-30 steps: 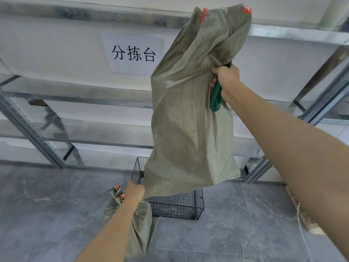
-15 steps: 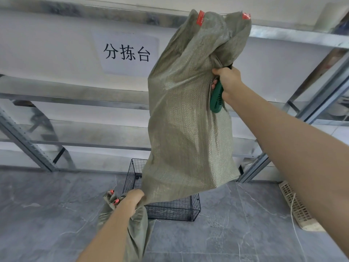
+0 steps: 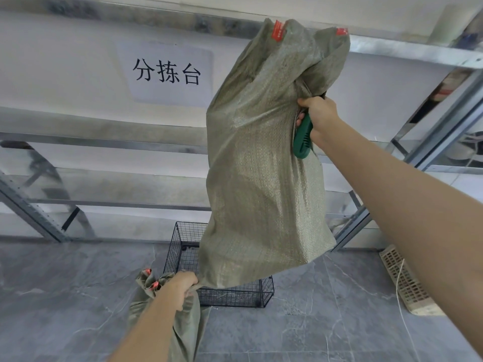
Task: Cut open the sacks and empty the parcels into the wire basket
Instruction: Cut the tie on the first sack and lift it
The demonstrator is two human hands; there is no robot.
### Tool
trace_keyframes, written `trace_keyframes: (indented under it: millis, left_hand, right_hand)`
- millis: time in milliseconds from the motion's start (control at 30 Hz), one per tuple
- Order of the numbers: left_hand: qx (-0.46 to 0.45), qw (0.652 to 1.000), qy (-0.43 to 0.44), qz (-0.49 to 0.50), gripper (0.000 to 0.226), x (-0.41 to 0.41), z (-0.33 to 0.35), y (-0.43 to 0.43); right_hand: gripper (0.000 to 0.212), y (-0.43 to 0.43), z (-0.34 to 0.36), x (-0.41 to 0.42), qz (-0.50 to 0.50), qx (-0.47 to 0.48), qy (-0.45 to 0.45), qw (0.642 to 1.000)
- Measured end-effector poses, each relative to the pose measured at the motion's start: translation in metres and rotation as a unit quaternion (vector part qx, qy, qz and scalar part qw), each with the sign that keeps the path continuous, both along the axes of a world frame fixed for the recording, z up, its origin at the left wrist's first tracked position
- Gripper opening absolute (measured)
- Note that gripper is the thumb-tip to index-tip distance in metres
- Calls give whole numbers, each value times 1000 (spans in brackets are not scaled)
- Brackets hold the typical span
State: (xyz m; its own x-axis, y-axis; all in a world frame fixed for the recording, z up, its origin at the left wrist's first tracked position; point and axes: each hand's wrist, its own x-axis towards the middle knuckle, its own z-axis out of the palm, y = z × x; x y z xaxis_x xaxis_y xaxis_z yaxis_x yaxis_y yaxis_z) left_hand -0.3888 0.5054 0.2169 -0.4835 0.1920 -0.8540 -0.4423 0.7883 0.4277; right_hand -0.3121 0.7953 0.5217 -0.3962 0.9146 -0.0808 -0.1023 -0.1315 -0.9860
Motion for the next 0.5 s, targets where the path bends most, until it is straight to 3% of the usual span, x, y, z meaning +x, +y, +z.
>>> trace_keyframes:
  millis: [100,267,433,500]
  left_hand:
    - [18,999,-45,23,29,-2,2,-1]
    - [64,988,-12,141,31,-16,-2,5]
    - [86,976,12,200,15,-33,13,-5]
    - [81,975,45,202,26,-42,18,-10]
  right_hand:
    - [14,2,-4,0,-3,-6,0,1000]
    - [13,4,-14,3,-10,-19,-9,1000]
    - [14,5,-26,5,-17,-26,-19,999]
    - [14,3,-32,5,-18,-26,-26,999]
